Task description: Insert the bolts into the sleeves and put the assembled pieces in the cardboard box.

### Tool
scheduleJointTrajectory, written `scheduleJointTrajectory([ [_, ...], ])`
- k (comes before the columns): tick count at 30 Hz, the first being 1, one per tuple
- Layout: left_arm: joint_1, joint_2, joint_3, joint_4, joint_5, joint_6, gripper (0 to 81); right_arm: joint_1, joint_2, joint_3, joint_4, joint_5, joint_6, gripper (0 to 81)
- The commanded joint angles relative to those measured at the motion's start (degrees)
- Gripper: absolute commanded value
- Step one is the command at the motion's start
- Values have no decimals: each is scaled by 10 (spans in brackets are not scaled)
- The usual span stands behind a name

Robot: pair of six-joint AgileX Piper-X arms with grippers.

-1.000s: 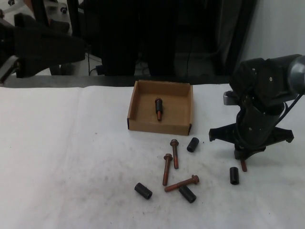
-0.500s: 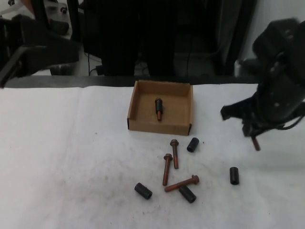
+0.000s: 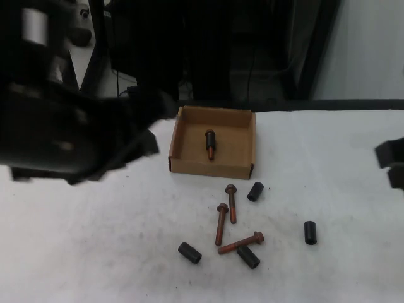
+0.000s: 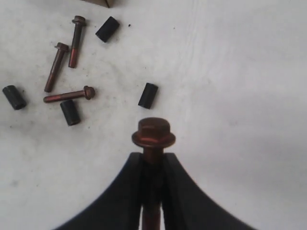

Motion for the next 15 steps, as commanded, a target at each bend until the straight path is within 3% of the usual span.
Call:
scheduleJointTrajectory([
  [1, -28, 73, -1, -44, -52, -102, 417, 1, -70, 1, 36, -11, -3, 0],
  [9, -29, 206, -2, -59, -1, -330, 417, 1, -178, 1, 81, -10, -4, 0],
  [15, -29, 282, -2, -62, 47, -409, 417, 1, -197, 1, 97, -12, -4, 0],
])
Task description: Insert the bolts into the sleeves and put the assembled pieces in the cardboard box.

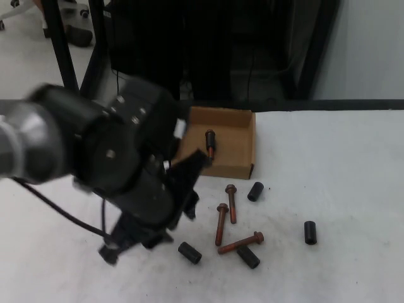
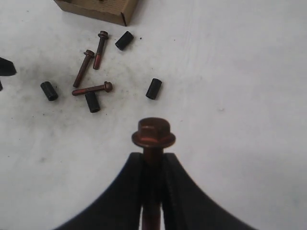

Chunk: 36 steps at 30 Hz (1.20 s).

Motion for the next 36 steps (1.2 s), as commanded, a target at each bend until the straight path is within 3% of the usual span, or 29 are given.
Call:
scheduleJointTrajectory([
  [1, -3, 39, -2, -11, 23, -41, 417, 1, -5, 0, 2, -12, -4, 0],
  [8, -10, 75, -2, -60, 32, -101, 416, 1, -4, 3, 2, -13, -4, 0],
  [36, -11, 126, -2, -98, -8, -147, 393, 1, -4, 3, 1, -26, -4, 0],
])
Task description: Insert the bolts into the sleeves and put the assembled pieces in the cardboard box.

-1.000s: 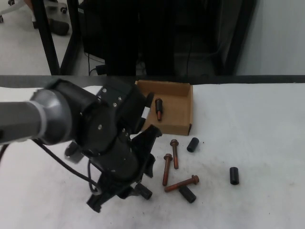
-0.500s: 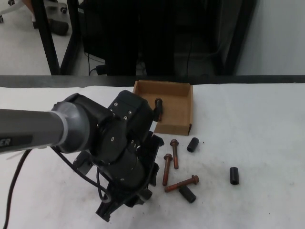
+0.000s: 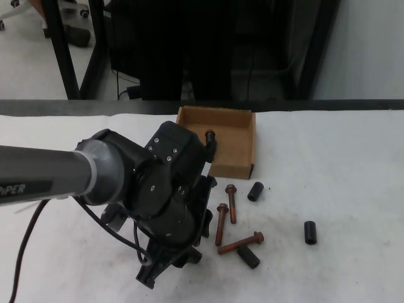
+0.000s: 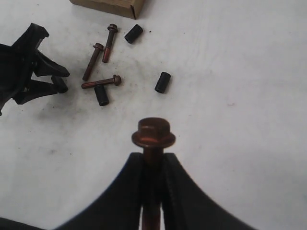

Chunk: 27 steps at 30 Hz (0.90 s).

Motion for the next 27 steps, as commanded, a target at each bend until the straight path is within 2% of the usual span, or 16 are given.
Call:
scheduleJointTrajectory([
  [1, -2, 2, -2, 12, -15, -14, 388, 1, -2, 1, -2, -5, -4, 0],
  [11, -5, 2, -2, 12, 4, -21, 386, 1, -2, 1, -24, -5, -4, 0],
  [19, -9, 2, -2, 57, -18, -21, 386, 1, -2, 1, -32, -5, -4, 0],
  [27, -9, 2, -2, 26, -41, -21, 386, 1, -2, 1, -32, -5, -4, 0],
])
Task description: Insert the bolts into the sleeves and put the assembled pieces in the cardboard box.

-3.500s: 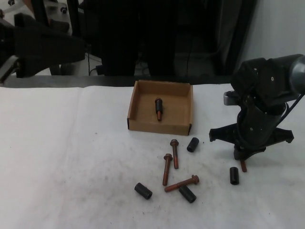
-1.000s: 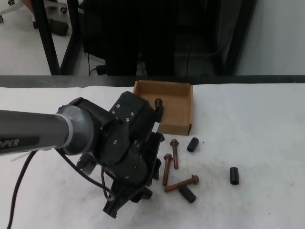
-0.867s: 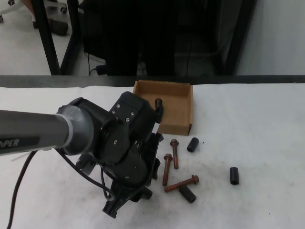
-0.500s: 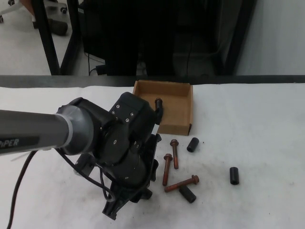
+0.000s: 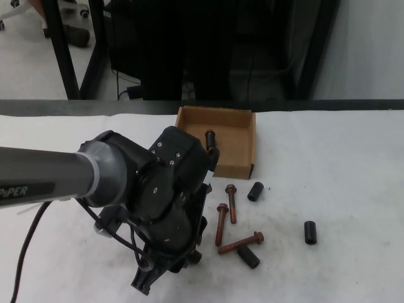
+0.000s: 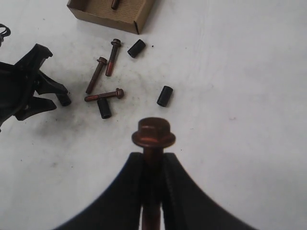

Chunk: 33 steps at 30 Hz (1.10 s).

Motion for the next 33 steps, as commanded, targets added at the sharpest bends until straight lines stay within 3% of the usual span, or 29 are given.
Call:
scheduleJointTrajectory([
  [1, -2, 1, -2, -2, -10, -4, 386, 1, -2, -1, -5, -5, -4, 0],
  [10, -2, 1, -2, 5, -16, -4, 386, 1, -2, -1, -5, -5, -4, 0],
  [16, -2, 35, -2, -14, 45, -4, 386, 1, -2, -1, -5, -5, -4, 0],
  [22, -14, 51, -2, -69, 48, -6, 386, 1, -2, -1, -5, -5, -4, 0],
  [33, -19, 51, -2, 9, 43, -9, 383, 1, -2, -1, -5, -2, -4, 0],
])
